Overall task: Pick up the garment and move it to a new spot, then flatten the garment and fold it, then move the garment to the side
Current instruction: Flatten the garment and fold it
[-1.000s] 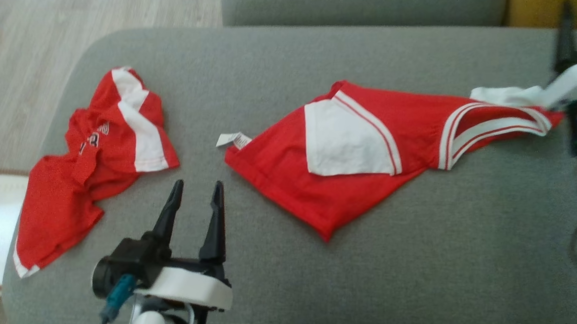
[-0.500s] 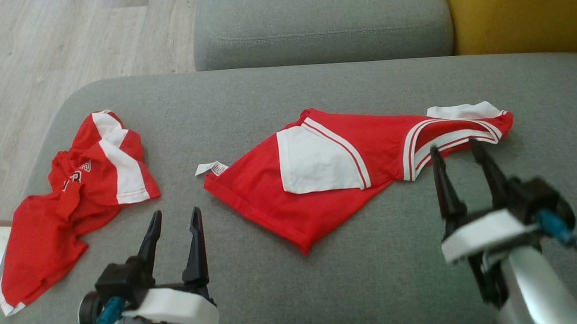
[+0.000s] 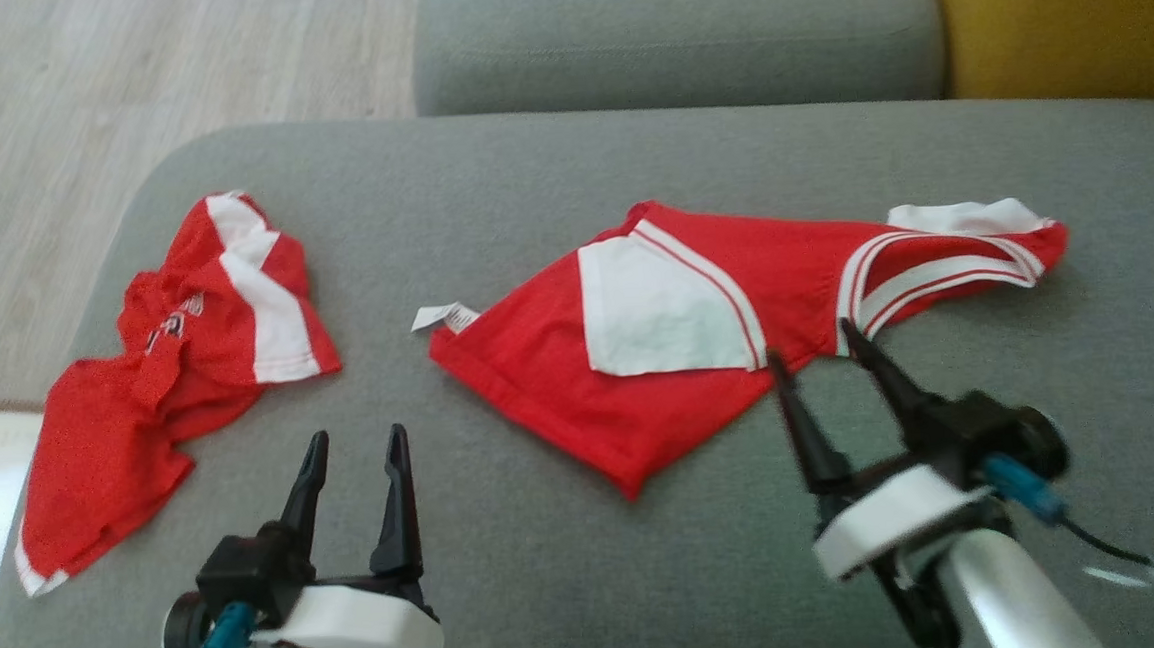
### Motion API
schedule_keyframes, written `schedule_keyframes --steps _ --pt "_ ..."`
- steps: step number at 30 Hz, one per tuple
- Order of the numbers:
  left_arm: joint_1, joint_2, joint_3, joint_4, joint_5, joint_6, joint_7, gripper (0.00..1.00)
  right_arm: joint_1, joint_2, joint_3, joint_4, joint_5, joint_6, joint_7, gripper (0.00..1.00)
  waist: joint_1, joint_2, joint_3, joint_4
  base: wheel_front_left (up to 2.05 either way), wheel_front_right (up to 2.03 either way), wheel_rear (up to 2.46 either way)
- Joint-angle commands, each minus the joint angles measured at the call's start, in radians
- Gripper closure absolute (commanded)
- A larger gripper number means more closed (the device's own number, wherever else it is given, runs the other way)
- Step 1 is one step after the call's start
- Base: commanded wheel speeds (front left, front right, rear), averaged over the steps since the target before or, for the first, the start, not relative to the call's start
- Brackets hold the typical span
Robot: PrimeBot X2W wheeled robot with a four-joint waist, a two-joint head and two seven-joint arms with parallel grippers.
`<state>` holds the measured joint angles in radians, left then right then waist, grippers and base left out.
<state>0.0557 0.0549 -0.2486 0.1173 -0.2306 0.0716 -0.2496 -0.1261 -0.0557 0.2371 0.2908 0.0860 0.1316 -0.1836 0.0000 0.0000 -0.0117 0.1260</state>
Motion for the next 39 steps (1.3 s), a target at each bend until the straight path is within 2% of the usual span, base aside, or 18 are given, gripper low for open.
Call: schedule_keyframes --steps 1,6,10,18,29,30,31,39 --pt "-0.054 -0.005 0.025 -0.037 -0.001 0.004 -0.012 0.00 -0.070 0.005 0.036 -0.032 -0.010 -0.001 0.005 0.00 0.0000 0.0000 0.020 0.022 0.00 0.00 0.00" --pt "-0.078 -0.005 -0.008 -0.030 -0.020 0.002 -0.012 0.00 -0.150 0.005 0.142 0.046 -0.055 -0.001 0.060 0.00 0.0000 0.0000 0.066 0.087 0.00 0.00 0.00" --pt "-0.099 -0.005 -0.049 -0.026 -0.038 0.006 -0.012 0.00 -0.220 0.002 0.177 0.148 -0.081 -0.001 0.096 0.00 0.0000 0.0000 0.099 0.151 0.00 0.00 0.00" --pt "-0.118 -0.005 -0.087 -0.013 -0.064 0.019 -0.012 0.00 -0.314 -0.008 0.123 0.336 -0.143 -0.001 0.116 0.00 0.0000 0.0000 0.142 0.243 0.00 0.00 0.00" --pt "-0.135 -0.005 -0.104 -0.016 -0.074 0.027 -0.012 0.00 -0.391 -0.003 0.079 0.487 -0.175 -0.001 0.089 0.00 0.0000 0.0000 0.175 0.268 0.00 0.00 0.00" --pt "-0.137 -0.005 -0.105 -0.016 -0.075 0.027 -0.012 0.00 -0.397 -0.002 0.076 0.498 -0.175 -0.001 0.087 0.53 0.0000 0.0000 0.177 0.269 0.00 0.00 0.00" --pt "-0.139 -0.005 -0.105 -0.015 -0.075 0.028 -0.012 0.00 -0.402 -0.001 0.073 0.507 -0.175 -0.001 0.084 1.00 0.0000 0.0000 0.179 0.269 0.00 0.00 0.00" --pt "-0.146 -0.005 -0.107 -0.012 -0.076 0.028 -0.012 0.00 -0.430 0.003 0.064 0.558 -0.170 -0.001 0.042 1.00 0.0000 0.0000 0.182 0.258 0.00 0.00 0.00"
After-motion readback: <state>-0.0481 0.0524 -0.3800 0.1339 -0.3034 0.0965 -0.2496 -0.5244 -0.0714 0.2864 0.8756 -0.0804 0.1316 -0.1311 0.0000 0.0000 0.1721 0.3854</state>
